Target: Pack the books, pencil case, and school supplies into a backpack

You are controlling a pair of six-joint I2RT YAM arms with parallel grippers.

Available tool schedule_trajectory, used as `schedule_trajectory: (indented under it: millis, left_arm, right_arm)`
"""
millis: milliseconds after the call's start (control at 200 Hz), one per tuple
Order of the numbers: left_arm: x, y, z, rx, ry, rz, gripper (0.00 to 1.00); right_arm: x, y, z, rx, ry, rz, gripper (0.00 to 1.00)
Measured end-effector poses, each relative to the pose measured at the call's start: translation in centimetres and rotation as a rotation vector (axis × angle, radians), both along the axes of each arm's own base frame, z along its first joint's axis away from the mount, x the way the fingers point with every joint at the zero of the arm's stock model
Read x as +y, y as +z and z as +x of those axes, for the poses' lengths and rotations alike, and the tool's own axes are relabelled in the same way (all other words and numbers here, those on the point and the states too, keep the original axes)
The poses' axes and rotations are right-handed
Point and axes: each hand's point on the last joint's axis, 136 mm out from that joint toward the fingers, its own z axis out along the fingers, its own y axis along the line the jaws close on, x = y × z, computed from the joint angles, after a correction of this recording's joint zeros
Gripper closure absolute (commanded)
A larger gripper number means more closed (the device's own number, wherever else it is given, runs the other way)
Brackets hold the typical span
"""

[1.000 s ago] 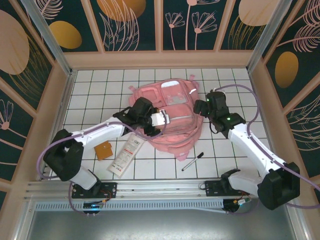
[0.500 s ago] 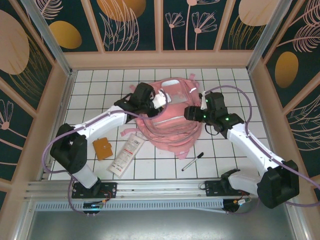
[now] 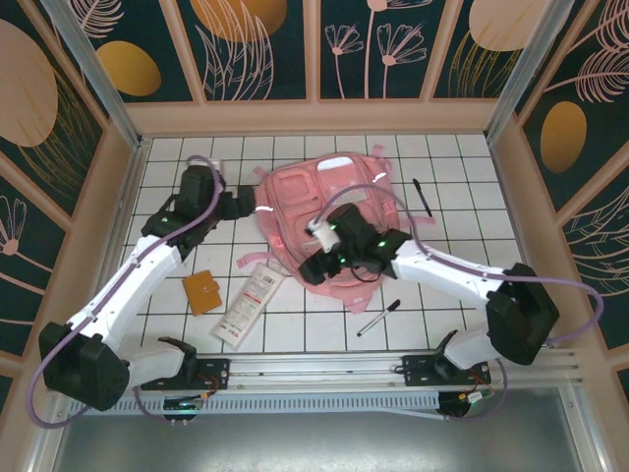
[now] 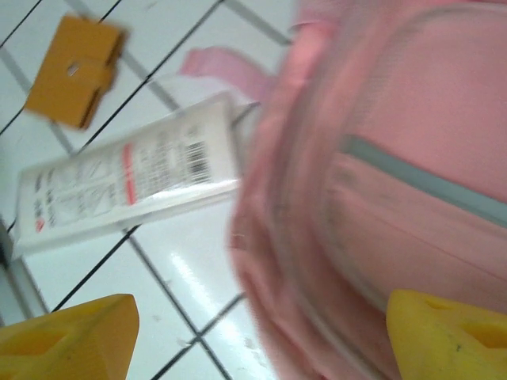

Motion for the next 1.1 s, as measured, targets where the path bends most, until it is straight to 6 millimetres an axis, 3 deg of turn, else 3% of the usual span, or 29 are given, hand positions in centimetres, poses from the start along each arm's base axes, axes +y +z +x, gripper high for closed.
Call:
schedule_trajectory:
  millis: [95, 210, 290, 350, 460, 561, 656, 791, 941, 1101]
  left_arm:
    - [3.6, -5.6, -2.4, 0.193, 0.201, -0.067, 0.01]
    - [6.0, -13.6, -8.4, 0.476, 0.364, -0.118, 0.05]
    - [7.9, -16.4, -11.8, 0.597, 0.476, -0.148, 0.06]
    - [9.2, -16.6, -12.9, 0.617, 0.549, -0.167, 0.07]
    - [10.2, -16.0, -12.7, 0.588, 0.600, -0.209, 0.10]
    - [10.8, -17.9, -13.2, 0.644, 0.640, -0.244, 0.15]
    - [10.2, -19.6, -13.7, 0.711, 0.626, -0.274, 0.39]
    - [8.5, -20.0, -12.3, 0.698, 0.549, -0.358, 0.58]
    - [7.2, -20.3, -11.4, 0.684, 0.501, -0.453, 0.67]
    - [6.6, -20.4, -11.2, 0.663, 0.478, -0.504, 0.68]
  right_arm:
    - [2.9, -1.0, -1.5, -0.034, 0.117, -0.010, 0.18]
    - [6.0, -1.4, -0.7, -0.016, 0.141, 0.006, 0.19]
    - [8.0, -1.2, 0.2, 0.018, 0.124, 0.038, 0.23]
    - [9.1, -1.1, 0.3, 0.053, 0.125, 0.067, 0.25]
    - [10.7, -1.6, 0.0, 0.133, 0.140, 0.098, 0.29]
    - [12.2, -2.6, 0.1, 0.191, 0.154, 0.101, 0.29]
    - [14.0, -3.4, 0.6, 0.244, 0.163, 0.105, 0.33]
    - [16.5, -4.6, 0.7, 0.372, 0.184, 0.128, 0.37]
    - [17.4, -7.1, 0.8, 0.512, 0.157, 0.096, 0.41]
    - [17.5, -9.2, 1.8, 0.610, 0.092, 0.054, 0.41]
